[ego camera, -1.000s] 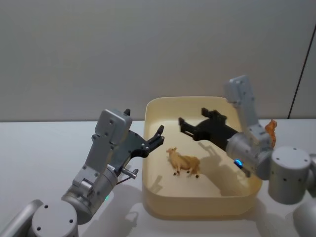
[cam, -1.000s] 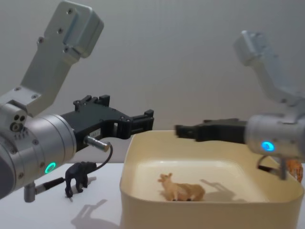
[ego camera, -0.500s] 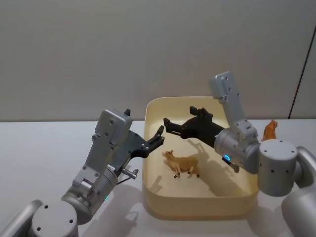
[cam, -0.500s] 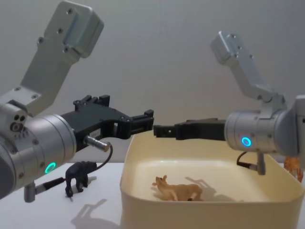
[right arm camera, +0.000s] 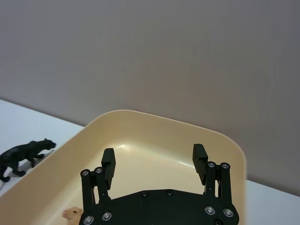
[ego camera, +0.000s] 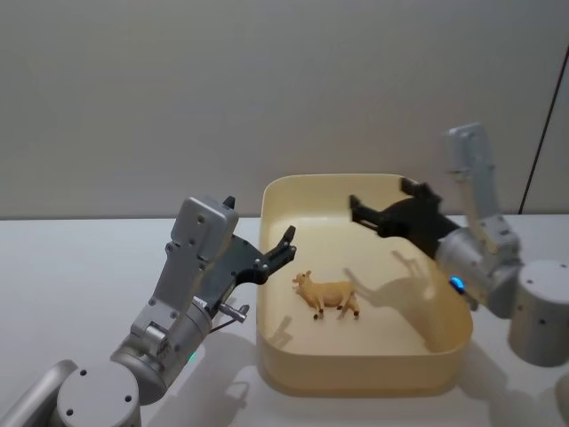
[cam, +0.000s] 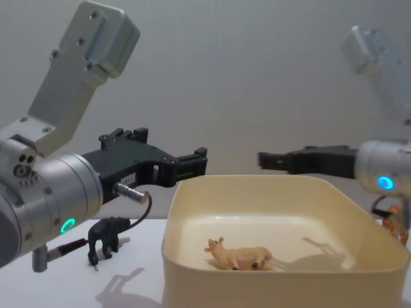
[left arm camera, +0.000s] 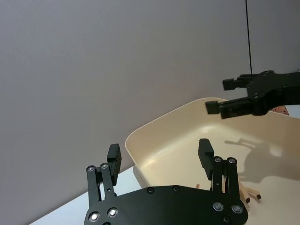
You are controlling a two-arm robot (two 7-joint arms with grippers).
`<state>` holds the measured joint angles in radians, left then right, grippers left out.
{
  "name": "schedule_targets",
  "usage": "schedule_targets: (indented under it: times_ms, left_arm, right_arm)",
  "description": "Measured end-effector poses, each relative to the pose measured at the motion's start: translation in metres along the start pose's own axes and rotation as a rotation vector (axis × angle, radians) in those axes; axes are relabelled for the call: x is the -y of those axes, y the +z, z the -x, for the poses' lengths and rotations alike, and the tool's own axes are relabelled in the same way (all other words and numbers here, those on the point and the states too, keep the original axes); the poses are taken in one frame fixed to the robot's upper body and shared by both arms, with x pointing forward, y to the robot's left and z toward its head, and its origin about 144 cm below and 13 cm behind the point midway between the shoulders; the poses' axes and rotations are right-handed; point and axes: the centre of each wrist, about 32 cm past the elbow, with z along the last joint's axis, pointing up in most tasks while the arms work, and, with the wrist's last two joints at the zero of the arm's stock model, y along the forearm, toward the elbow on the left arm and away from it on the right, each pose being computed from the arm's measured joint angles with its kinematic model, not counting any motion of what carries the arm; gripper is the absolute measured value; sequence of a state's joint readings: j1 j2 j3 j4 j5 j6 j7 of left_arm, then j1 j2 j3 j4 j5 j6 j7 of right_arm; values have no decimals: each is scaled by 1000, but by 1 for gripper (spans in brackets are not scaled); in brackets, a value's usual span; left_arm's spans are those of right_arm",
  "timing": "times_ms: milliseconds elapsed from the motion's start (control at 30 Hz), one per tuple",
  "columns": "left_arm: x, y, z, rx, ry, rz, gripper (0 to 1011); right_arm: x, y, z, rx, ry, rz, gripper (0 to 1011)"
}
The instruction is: Pick up the toy alternately with two hands and place it into the central storage box.
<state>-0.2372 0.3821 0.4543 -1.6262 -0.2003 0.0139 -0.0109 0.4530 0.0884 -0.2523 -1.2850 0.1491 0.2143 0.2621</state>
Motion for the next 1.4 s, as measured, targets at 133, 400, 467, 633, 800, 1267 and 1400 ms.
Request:
schedule_targets:
  times_ms: [133, 400, 467, 633, 800, 1267, 1400]
  left_arm:
    - [0, 0, 0, 0, 0, 0, 1001]
    - [0, 0, 0, 0, 0, 0, 1001]
    - [0, 0, 0, 0, 0, 0, 1001]
    - [0, 0, 0, 0, 0, 0, 1001]
    - [0, 0, 0, 0, 0, 0, 1001]
    - [0, 0, 0, 0, 0, 0, 1001]
    - [0, 0, 0, 0, 0, 0, 1001]
  right_arm:
    - [13, -1, -8, 2, -54, -13, 1001]
    - [45, -3, -29, 6, -180, -30, 1001]
    - [53, -5, -34, 7, -208, -30, 1001]
    - [76, -9, -48, 3, -285, -19, 1001]
    - [95, -13, -61, -3, -345, 10, 1001]
    - [107, -23, -73, -29, -364, 111, 1001]
    - [99, -26, -73, -32, -350, 126, 1001]
